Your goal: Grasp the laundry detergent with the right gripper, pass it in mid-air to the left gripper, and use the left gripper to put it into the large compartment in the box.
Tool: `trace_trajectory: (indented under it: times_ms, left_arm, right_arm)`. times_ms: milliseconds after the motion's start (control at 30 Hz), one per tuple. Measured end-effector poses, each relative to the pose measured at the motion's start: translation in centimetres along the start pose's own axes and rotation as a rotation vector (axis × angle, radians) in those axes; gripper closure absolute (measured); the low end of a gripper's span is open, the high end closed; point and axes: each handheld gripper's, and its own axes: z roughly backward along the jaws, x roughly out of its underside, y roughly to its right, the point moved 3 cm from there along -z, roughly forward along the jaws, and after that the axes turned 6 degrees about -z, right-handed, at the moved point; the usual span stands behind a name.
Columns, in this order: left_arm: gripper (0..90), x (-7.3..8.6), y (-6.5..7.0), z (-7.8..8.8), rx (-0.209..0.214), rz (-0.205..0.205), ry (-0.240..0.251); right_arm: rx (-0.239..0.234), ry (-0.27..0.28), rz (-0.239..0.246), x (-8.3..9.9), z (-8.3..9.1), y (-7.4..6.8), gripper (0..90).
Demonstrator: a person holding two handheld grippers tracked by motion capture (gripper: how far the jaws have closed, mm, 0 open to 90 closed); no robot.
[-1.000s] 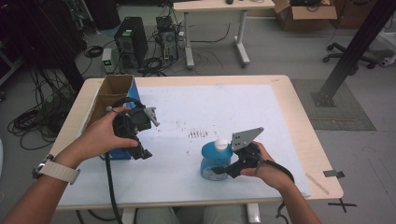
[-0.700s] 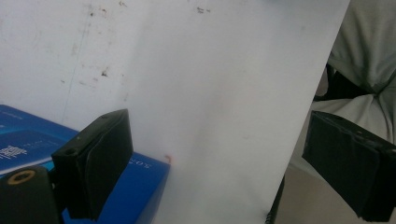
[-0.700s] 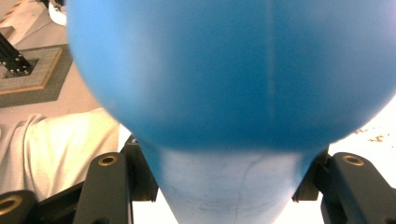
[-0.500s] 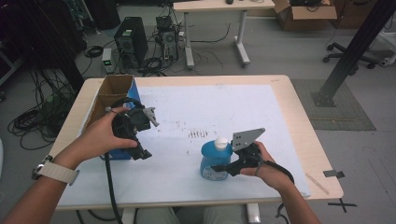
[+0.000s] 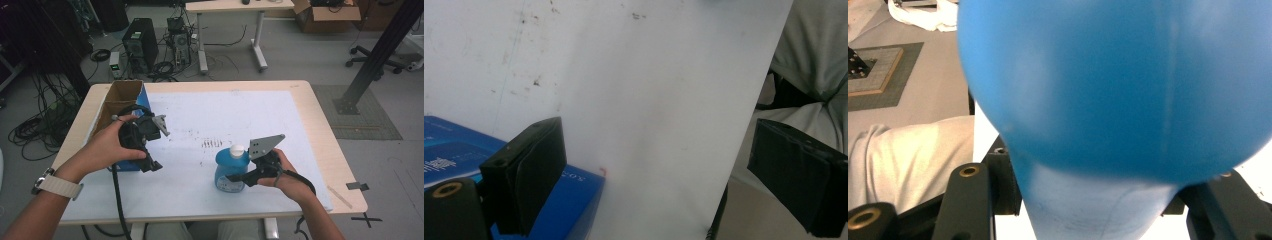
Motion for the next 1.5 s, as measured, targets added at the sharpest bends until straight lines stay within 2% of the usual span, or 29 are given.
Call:
trace_trajectory:
  times_ms: [433,667,833,1100,1233,1433,1500]
  left_arm:
    - [7.3,-1.4,0.5,1.8,-0.02,-0.025,0.027]
    - [7.3,-2.3,0.7,2.9,-0.024,-0.044,0.035]
    - [7.3,-2.9,0.8,3.5,-0.026,-0.051,0.039]
    - [7.3,-4.0,1.0,4.9,-0.023,-0.076,0.049]
    - [7.3,-4.7,1.2,5.5,-0.017,-0.087,0.055]
    - [7.2,-5.5,1.6,6.0,-0.01,-0.112,0.061]
    - [7.1,-6.1,1.8,6.3,-0.001,-0.132,0.067]
  right_arm:
    - [-0.012,-0.031,-0.008,-2.2,1.5,-0.7,43.9]
    - [-0.009,-0.037,0.015,-3.6,2.5,-1.3,43.9]
    - [-0.01,-0.051,0.014,-4.6,3.0,-1.6,43.9]
    - [-0.022,-0.061,0.012,-5.9,3.4,-1.8,44.0]
    - [-0.039,-0.091,-0.005,-6.7,3.5,-2.0,43.9]
    - [-0.044,-0.079,0.004,-7.5,3.5,-2.2,44.0]
    - [-0.048,-0.077,0.009,-7.8,3.5,-2.3,44.0]
